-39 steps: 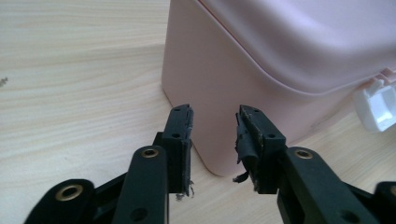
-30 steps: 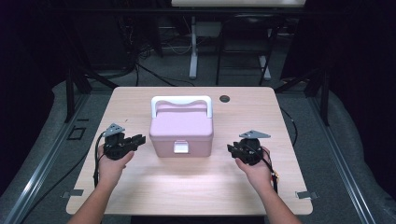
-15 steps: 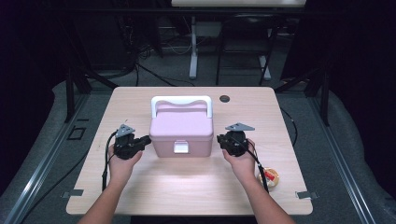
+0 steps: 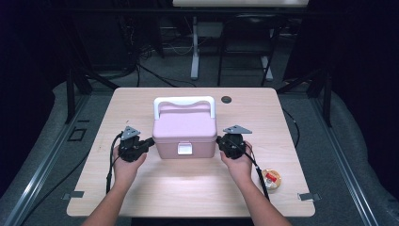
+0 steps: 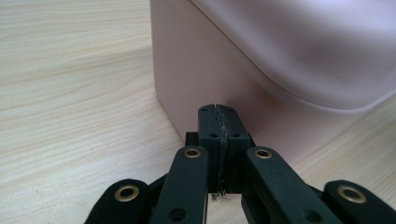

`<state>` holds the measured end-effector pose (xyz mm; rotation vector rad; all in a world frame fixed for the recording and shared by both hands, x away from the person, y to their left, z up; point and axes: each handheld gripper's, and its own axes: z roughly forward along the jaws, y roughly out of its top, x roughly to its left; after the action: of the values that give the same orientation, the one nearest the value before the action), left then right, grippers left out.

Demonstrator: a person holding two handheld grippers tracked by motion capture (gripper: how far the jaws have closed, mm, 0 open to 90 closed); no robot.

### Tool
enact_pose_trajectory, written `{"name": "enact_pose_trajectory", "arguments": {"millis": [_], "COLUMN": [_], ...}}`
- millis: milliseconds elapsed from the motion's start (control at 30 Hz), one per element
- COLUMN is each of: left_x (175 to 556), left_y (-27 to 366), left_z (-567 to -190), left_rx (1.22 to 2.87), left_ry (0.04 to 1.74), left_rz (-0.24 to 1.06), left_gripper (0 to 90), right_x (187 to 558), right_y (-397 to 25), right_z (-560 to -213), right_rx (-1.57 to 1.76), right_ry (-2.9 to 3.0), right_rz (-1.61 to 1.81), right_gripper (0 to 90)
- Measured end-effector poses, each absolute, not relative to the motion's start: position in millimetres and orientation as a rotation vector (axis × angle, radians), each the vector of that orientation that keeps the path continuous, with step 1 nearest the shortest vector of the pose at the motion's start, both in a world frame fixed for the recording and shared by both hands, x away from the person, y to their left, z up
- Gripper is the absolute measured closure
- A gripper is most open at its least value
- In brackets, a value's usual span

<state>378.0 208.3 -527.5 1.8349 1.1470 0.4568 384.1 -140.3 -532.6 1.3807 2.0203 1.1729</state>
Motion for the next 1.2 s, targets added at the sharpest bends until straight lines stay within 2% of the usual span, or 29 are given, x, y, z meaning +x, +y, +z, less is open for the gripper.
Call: {"name": "enact_pose_trajectory", "arguments": {"millis": [233,667,1200], "left_x": [377,363,325], "left_y": [207,196,179], "left_z": [-527,-525,-523], "left_rx": [1.808,1.846,1.887], "left_ry": [1.185,1.15,1.103], "left_rz": [0.438,0.401,0.342], "left_gripper": [90.0,90.0,90.0], "right_x": [379,365,315], "right_y": [-140,-152,-175], "right_z": [-532,-528,-525], "right_rx": [1.365,1.369,1.376], "right_ry": [2.037,2.071,2.084], "right_rz": [1.152,1.125,1.09], "right_gripper": [90.0,90.0,90.0]}}
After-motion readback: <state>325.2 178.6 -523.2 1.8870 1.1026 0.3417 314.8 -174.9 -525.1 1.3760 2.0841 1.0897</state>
